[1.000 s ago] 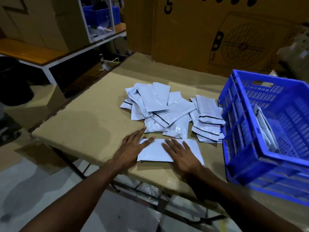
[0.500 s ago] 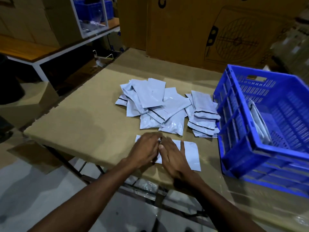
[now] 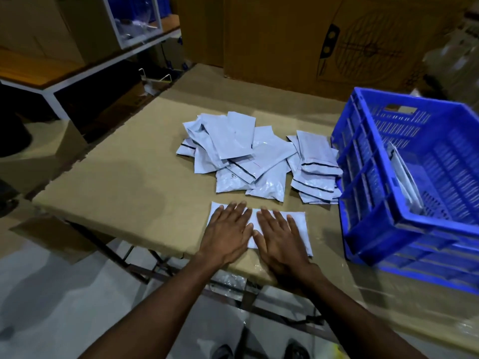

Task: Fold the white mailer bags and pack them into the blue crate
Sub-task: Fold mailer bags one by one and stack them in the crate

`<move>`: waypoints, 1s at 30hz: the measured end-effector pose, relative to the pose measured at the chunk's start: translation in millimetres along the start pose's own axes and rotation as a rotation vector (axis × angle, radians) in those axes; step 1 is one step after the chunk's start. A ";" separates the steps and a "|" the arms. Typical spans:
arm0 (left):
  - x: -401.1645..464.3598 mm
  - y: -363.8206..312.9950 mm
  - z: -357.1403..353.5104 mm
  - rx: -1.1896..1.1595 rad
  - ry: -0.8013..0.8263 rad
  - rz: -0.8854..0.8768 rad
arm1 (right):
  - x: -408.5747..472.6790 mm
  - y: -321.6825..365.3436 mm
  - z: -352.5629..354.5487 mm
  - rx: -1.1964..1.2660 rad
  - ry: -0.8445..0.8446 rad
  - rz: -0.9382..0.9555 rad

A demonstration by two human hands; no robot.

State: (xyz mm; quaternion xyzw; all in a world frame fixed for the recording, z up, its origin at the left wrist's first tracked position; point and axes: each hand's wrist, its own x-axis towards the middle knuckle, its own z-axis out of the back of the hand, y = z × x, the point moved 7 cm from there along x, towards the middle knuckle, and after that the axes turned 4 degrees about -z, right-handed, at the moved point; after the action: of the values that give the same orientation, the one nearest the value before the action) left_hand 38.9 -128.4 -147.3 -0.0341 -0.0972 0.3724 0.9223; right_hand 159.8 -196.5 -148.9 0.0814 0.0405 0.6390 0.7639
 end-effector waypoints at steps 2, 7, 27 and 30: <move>0.0 1.2 -1.3 -0.010 0.043 0.023 | -1.1 -4.3 2.4 -0.015 0.023 -0.036; -2.5 3.8 1.7 0.011 0.129 0.064 | -9.1 -21.8 6.5 -0.067 0.047 -0.121; -19.8 37.5 2.6 0.016 0.172 0.177 | 18.5 43.0 -2.1 0.095 0.248 0.080; -20.1 37.0 4.1 0.022 0.182 0.177 | 6.2 11.5 -3.1 0.031 0.145 0.056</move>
State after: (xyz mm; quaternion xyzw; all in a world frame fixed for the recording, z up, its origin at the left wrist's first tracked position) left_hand -1.2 -115.7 -151.4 -0.0663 -0.0059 0.4488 0.8912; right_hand 149.3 -188.2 -149.7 0.0478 0.1033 0.6637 0.7393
